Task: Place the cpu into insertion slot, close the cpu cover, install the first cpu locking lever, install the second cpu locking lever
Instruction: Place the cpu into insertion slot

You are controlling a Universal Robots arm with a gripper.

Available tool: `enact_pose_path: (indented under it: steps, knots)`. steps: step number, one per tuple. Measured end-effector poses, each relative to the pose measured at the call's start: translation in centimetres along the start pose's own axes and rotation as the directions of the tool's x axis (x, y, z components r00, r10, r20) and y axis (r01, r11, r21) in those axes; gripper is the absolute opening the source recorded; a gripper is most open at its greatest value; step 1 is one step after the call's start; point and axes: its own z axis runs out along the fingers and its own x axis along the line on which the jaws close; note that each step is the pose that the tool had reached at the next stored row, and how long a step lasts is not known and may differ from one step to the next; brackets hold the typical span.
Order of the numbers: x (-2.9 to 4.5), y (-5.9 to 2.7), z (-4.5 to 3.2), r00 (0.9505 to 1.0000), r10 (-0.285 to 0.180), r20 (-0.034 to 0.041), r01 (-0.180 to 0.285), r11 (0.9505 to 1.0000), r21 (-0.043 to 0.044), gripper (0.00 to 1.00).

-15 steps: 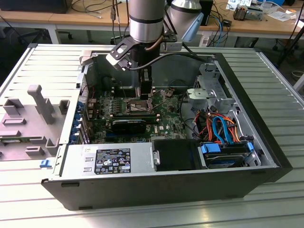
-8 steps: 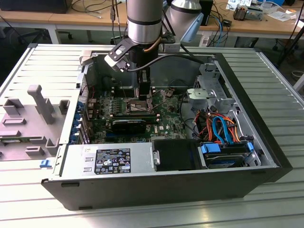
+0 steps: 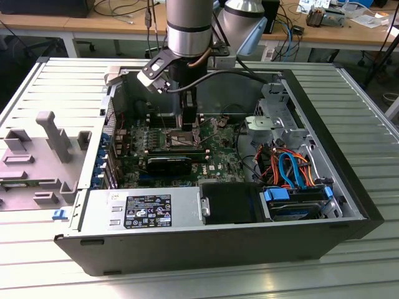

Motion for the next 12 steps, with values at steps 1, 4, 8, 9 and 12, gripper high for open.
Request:
enact_pose_path:
  steps: [1,4,8,9,12]
  knots:
    - [0.08,0.0,0.02,1.0,0.0,-0.0002,0.0,1.0,-0.0001,0.54]
    - [0.23,-0.01,0.05,1.0,0.0,-0.0001,0.0,1.0,0.0,0.54]
    - [0.27,-0.02,0.08,1.0,0.0,0.0,0.0,1.0,0.0,0.54]
    - [0.31,-0.03,0.11,1.0,0.0,0.0,0.0,1.0,0.0,0.54]
    - [0.36,-0.03,0.16,1.0,0.0,0.0,0.0,1.0,0.0,0.54]
